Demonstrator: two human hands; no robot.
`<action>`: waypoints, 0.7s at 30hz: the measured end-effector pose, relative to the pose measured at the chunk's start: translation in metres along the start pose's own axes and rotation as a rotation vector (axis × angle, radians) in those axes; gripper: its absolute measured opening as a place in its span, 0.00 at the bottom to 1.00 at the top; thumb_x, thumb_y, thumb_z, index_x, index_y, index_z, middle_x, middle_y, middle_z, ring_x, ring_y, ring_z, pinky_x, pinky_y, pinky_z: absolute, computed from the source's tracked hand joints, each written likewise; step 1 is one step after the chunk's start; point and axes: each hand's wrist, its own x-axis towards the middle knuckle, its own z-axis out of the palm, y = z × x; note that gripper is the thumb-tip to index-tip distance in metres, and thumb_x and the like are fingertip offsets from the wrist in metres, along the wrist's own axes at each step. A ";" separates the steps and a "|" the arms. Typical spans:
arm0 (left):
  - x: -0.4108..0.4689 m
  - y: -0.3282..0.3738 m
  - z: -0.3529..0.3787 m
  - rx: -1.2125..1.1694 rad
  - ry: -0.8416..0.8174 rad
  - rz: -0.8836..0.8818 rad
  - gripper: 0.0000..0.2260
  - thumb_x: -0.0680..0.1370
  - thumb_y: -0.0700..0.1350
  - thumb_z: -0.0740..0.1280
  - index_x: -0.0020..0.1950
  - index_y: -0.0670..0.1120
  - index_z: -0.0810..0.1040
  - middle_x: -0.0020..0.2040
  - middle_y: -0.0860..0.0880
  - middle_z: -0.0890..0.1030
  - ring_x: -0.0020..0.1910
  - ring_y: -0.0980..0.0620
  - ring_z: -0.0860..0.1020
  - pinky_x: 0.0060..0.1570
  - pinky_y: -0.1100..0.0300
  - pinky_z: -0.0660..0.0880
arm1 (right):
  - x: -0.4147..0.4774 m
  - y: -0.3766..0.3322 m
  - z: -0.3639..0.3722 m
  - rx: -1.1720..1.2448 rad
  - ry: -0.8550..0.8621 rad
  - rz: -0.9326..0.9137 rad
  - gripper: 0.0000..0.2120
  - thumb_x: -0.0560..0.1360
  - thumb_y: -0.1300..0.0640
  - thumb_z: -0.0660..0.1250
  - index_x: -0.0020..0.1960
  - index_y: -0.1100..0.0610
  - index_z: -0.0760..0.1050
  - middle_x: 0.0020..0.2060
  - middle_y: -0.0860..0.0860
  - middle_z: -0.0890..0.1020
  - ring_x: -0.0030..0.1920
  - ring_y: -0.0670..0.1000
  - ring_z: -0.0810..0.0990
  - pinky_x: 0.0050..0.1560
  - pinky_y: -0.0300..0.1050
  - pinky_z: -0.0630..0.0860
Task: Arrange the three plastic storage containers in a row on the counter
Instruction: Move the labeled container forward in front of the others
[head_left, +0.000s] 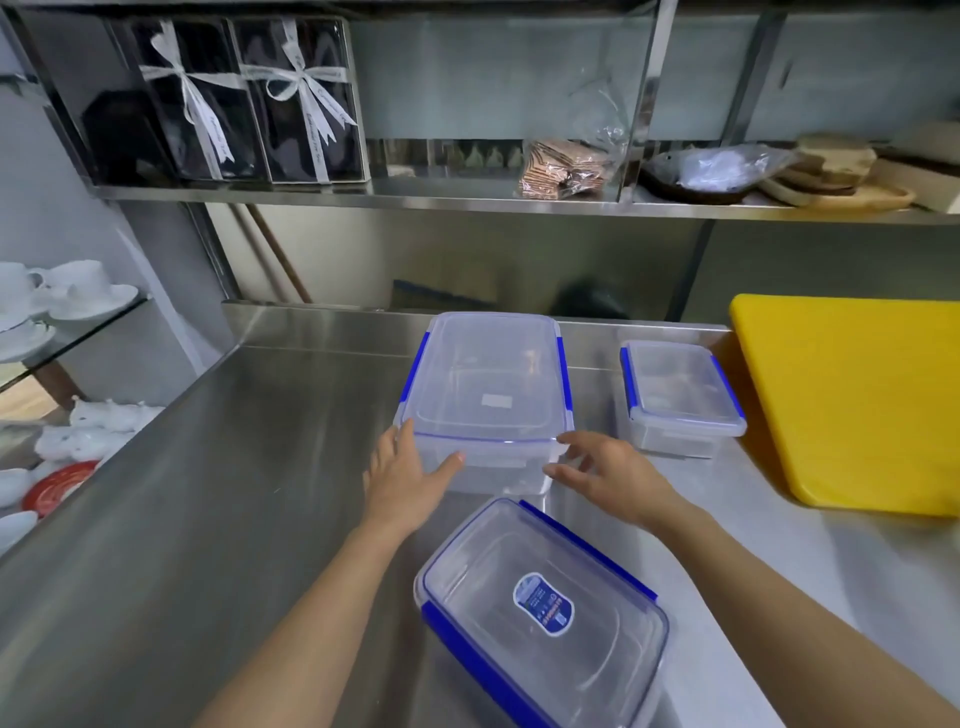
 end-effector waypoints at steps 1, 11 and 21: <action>-0.007 -0.001 0.001 -0.003 -0.013 -0.007 0.36 0.72 0.61 0.65 0.74 0.49 0.56 0.75 0.45 0.59 0.73 0.45 0.58 0.70 0.47 0.55 | -0.006 0.001 0.000 0.033 -0.070 0.026 0.29 0.71 0.38 0.63 0.66 0.51 0.69 0.52 0.48 0.79 0.49 0.48 0.78 0.51 0.45 0.76; -0.064 -0.007 -0.015 -0.204 -0.642 -0.435 0.51 0.64 0.60 0.74 0.75 0.56 0.42 0.78 0.49 0.50 0.75 0.43 0.53 0.67 0.37 0.60 | -0.056 0.015 0.016 0.100 -0.473 0.194 0.29 0.66 0.40 0.71 0.63 0.45 0.67 0.56 0.48 0.78 0.50 0.48 0.78 0.46 0.40 0.72; -0.094 -0.021 -0.003 -0.674 -0.333 -0.559 0.41 0.68 0.43 0.76 0.69 0.43 0.49 0.52 0.44 0.77 0.39 0.46 0.82 0.33 0.52 0.82 | -0.079 0.005 0.032 0.060 -0.383 0.186 0.33 0.65 0.33 0.66 0.63 0.49 0.64 0.50 0.49 0.78 0.44 0.51 0.78 0.40 0.42 0.74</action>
